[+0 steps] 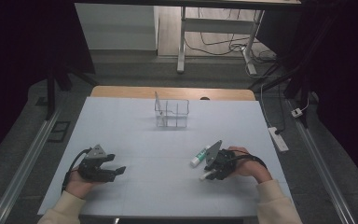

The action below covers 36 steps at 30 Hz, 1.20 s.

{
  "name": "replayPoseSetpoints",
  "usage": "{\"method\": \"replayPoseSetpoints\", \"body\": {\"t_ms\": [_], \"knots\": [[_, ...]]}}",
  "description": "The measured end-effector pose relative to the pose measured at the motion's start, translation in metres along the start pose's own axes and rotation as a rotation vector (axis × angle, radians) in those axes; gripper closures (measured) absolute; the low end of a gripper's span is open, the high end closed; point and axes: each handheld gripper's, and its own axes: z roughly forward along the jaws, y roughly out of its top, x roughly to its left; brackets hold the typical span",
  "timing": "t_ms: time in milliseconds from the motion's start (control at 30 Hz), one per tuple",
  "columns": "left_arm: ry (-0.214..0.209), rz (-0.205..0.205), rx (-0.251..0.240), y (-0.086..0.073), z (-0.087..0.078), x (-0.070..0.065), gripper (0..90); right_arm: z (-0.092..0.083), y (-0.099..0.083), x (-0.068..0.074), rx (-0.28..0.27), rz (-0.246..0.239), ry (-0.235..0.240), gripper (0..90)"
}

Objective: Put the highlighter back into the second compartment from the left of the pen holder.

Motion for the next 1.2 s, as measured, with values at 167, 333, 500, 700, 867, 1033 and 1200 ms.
{"method": "replayPoseSetpoints", "body": {"t_ms": [167, 333, 500, 700, 867, 1033, 1200], "knots": [[0.0, 0.0, 0.0, 0.0, 0.0, 0.0, 28.3, 0.0, 0.001, 0.001, -0.001, -0.021, 0.019, 77.1], [0.001, 0.002, 0.0, 0.0, 0.0, 0.0, 28.3, 0.0, 0.0, 0.001, -0.006, -0.03, 0.025, 77.6], [0.002, 0.001, 0.001, -0.001, 0.0, 0.001, 28.3, -0.001, -0.001, 0.0, 0.0, -0.022, 0.023, 77.7], [0.001, 0.001, 0.001, -0.001, 0.0, 0.001, 28.3, -0.008, -0.002, -0.001, -0.031, 0.02, 0.004, 77.7], [0.001, 0.003, 0.002, -0.001, 0.0, 0.001, 28.3, -0.015, -0.002, -0.004, -0.075, 0.062, -0.008, 77.8], [0.001, 0.002, 0.002, -0.001, 0.0, 0.001, 28.3, -0.022, -0.003, -0.007, -0.109, 0.111, -0.029, 77.8], [0.001, 0.003, 0.002, -0.001, 0.0, 0.001, 28.3, -0.033, -0.001, -0.008, -0.145, 0.147, -0.056, 77.7]]}}
